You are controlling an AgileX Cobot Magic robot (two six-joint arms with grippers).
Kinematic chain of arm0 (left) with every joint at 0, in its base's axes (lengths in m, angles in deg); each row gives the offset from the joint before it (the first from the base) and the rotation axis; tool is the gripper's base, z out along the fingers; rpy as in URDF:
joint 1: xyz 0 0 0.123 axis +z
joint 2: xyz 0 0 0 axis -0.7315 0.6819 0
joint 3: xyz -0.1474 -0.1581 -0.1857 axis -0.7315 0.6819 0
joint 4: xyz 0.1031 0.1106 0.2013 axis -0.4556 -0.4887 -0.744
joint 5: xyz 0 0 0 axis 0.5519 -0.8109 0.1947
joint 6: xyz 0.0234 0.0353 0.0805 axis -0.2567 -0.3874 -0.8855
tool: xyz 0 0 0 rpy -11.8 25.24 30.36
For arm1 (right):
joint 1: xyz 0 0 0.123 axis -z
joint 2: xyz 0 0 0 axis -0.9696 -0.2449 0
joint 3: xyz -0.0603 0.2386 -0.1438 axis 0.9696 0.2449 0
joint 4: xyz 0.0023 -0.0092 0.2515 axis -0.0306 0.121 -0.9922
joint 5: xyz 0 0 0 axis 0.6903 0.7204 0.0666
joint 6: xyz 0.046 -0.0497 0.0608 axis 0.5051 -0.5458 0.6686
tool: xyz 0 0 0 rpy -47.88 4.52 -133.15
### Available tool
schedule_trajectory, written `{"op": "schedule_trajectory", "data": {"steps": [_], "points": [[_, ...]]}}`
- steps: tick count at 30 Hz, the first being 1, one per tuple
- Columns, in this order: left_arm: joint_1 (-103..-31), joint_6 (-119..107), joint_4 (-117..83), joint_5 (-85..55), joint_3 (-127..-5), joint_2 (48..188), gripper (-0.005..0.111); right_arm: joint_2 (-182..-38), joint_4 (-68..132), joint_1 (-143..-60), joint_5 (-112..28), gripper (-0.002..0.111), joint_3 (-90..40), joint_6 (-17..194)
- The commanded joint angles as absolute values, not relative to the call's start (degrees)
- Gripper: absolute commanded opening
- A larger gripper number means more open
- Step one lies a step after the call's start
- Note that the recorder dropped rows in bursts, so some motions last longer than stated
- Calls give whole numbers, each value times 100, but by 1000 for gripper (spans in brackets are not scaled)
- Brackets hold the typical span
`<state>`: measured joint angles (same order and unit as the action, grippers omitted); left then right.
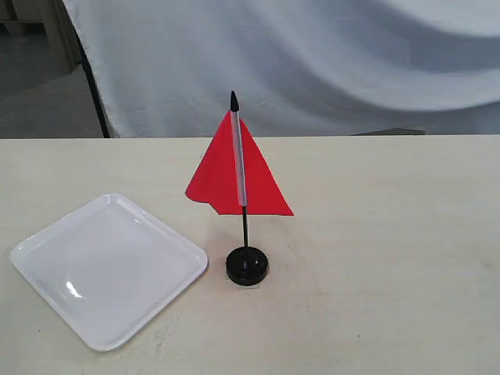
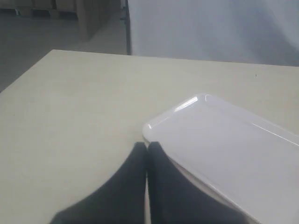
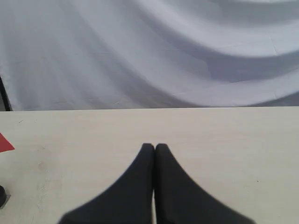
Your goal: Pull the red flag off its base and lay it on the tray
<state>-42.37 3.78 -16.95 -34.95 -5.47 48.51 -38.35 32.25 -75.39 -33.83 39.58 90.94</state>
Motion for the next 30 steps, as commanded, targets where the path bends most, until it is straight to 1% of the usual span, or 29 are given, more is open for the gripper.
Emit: {"op": "schedule_trajectory", "data": {"steps": [1,6,9,15,20,21,24,26,30], "points": [[-4224,370,-1695,-3486,-537,4845,0,-3809,3225,-7547,-3376,-1,3975,9096],[-4224,370,-1695,-3486,-537,4845,0,-3809,3225,-7547,-3418,-1,3975,9095],[-4224,370,-1695,-3486,-537,4845,0,-3809,3225,-7547,-3793,-1,3975,9095],[-4224,370,-1695,-3486,-537,4845,0,-3809,3225,-7547,-5561,-1,3975,9095],[-4224,370,-1695,-3486,-537,4845,0,-3809,3225,-7547,-6710,-1,3975,9203],[-4224,370,-1695,-3486,-537,4845,0,-3809,3225,-7547,-6953,-1,3975,9498],[-4224,370,-1695,-3486,-537,4845,0,-3809,3225,-7547,-8266,-1,3975,11744],[-4224,370,-1695,-3486,-537,4845,0,-3809,3464,-7547,-8352,-1,3975,12316],[-4224,370,-1695,-3486,-537,4845,0,-3837,3414,-7547,-8284,-1,3975,12547]]}}
